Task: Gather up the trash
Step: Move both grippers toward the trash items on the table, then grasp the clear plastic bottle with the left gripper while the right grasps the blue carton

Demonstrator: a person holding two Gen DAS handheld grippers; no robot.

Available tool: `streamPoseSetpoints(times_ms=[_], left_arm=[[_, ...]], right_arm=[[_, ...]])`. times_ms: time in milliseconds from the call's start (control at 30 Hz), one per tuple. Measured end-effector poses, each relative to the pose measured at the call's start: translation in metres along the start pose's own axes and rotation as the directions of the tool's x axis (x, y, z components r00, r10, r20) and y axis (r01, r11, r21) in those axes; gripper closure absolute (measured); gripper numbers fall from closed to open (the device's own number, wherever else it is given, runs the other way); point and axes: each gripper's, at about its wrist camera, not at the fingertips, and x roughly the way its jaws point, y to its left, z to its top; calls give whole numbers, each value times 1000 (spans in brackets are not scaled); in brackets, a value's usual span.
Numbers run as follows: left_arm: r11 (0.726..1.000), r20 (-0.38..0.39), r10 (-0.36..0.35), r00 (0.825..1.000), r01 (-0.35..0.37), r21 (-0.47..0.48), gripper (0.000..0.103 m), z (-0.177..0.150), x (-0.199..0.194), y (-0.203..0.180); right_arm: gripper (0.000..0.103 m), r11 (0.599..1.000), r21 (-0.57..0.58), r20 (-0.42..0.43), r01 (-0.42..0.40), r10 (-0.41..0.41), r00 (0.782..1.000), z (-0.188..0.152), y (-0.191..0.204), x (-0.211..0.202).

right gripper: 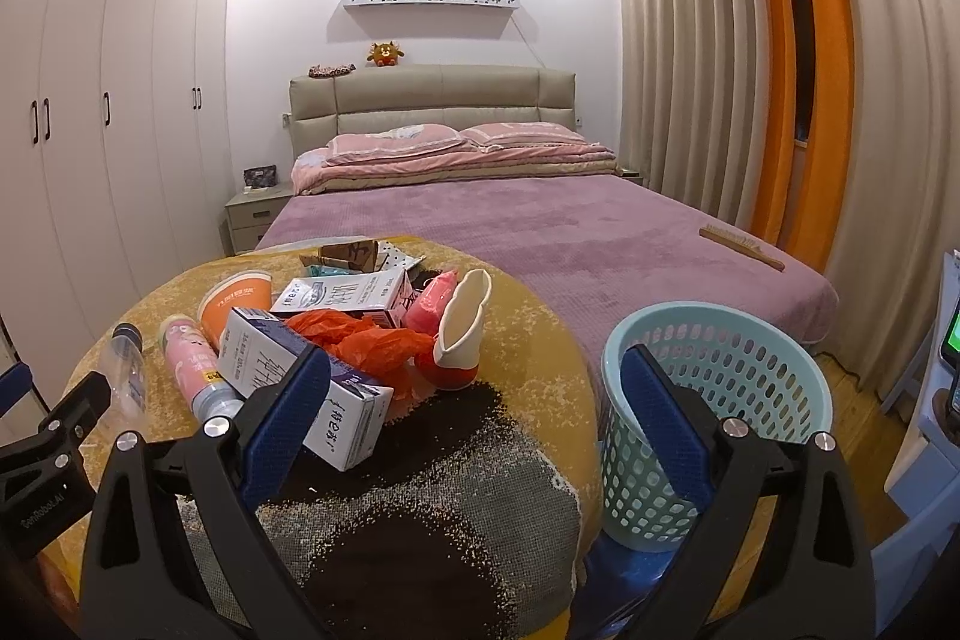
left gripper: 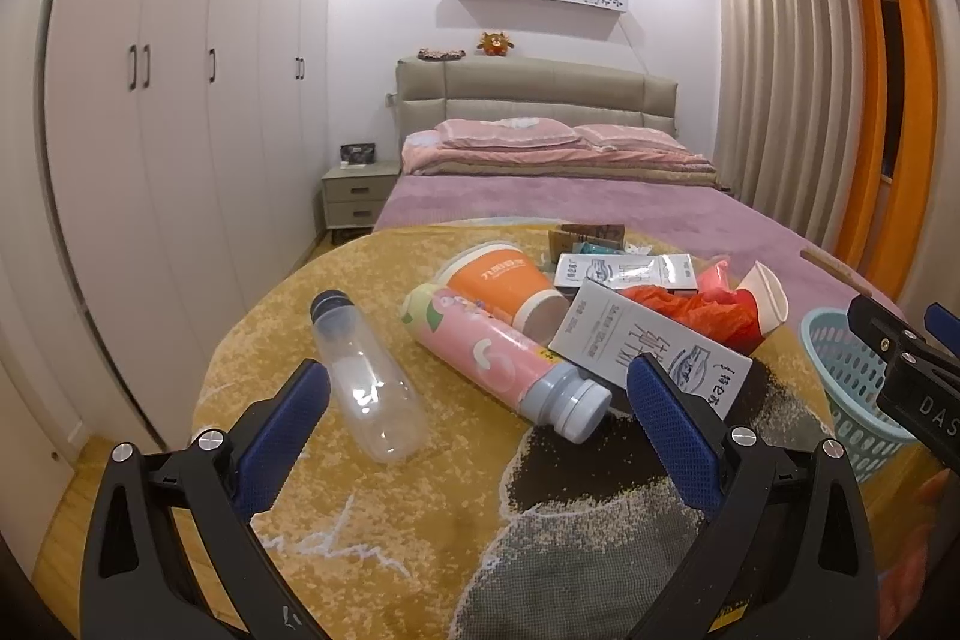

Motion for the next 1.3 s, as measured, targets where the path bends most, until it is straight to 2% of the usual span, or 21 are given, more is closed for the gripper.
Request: streamPoseSetpoints(times_ms=[133, 333, 933, 1133, 1300], left_arm=[[1000, 2, -1, 1000, 1, 3, 7, 0, -1, 1], [1000, 6, 0, 1000, 0, -6, 7, 0, -3, 3], [1000, 6, 10, 1000, -10, -17, 7, 0, -5, 15], [998, 4, 5, 1000, -5, -60, 7, -1, -5, 27], [995, -9, 58, 998, -58, -83, 7, -1, -2, 48]], right_arm=[[10, 1000, -5, 0, 2, -2, 1000, 1, 0, 0], [16, 1000, -14, -5, 1, -1, 1000, 0, 2, 0], [16, 1000, -17, -12, -6, 6, 1000, -2, 7, 2], [16, 1000, -17, -4, -11, 10, 1000, -3, 8, 0], [31, 999, -28, -14, -36, 36, 999, -4, 10, 2]])
